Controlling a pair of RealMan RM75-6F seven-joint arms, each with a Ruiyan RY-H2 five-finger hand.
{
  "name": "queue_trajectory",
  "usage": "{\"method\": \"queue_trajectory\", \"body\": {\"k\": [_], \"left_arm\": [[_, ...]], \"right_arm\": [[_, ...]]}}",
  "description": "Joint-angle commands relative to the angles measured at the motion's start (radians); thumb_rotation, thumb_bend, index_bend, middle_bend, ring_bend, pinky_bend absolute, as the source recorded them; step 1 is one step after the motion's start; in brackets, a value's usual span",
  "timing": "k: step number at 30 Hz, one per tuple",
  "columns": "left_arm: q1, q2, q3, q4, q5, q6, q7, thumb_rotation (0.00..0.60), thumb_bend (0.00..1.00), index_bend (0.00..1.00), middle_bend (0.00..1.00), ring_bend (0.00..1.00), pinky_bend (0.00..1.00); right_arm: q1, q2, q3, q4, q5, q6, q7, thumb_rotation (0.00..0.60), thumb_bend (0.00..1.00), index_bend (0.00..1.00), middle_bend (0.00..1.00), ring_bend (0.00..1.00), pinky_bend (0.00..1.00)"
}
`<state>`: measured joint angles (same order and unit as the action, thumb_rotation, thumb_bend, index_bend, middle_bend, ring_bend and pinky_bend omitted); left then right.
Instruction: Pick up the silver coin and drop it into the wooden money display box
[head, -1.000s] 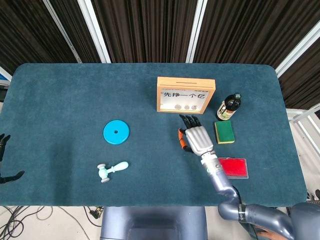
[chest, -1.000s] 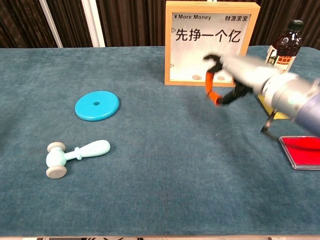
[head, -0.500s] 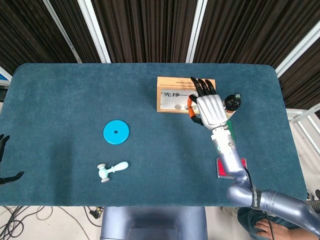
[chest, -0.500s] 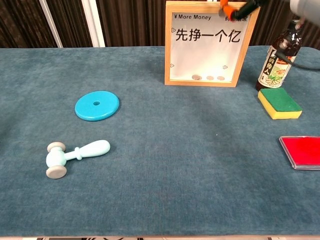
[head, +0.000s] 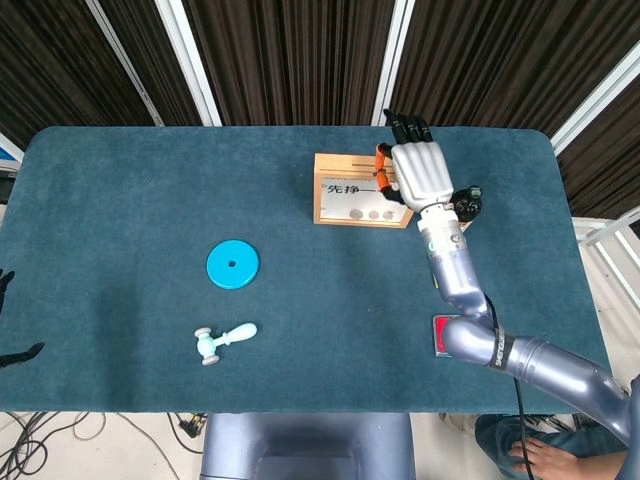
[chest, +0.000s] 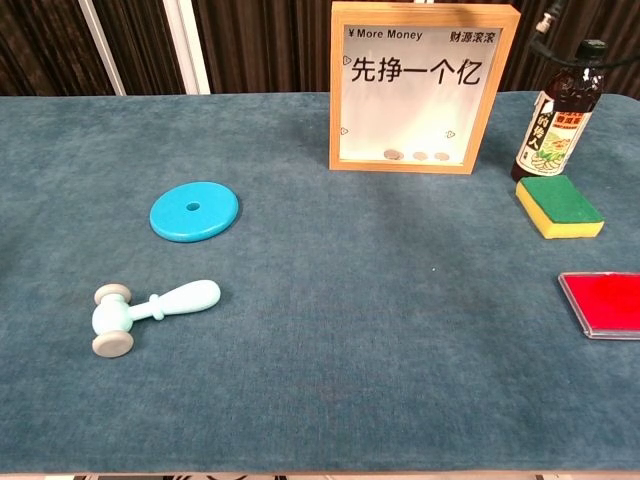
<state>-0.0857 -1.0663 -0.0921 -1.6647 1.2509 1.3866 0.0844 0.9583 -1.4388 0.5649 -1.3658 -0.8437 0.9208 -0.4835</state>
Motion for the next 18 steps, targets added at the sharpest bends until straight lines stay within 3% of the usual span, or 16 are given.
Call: {"method": "queue_trajectory", "body": {"k": [1,10,18], "left_arm": [[0.001,0.0,-0.007,-0.008,-0.025,-0.003,0.016,0.6,0.03,0.03,0.0,0.0,0.06],[-0.009,-0.008,-0.019,-0.008,-0.073,-0.018,0.055,0.6,0.03,0.03,0.0,0.0,0.06],[-0.013,-0.018,-0.022,-0.011,-0.094,-0.017,0.092,0.6,0.03,0.03,0.0,0.0,0.06]], "right_arm": [[0.064,-0.017,0.011,0.101,0.057,-0.065,-0.003,0.6,0.56,0.66,0.03,0.0,0.0],[0.199,-0.075,-0.011,0.321,0.205,-0.131,-0.116,0.6,0.56,0.66,0.03,0.0,0.0],[0.267,-0.123,-0.027,0.404,0.259,-0.111,-0.177,0.6,0.56,0.66,0.03,0.0,0.0]]}}
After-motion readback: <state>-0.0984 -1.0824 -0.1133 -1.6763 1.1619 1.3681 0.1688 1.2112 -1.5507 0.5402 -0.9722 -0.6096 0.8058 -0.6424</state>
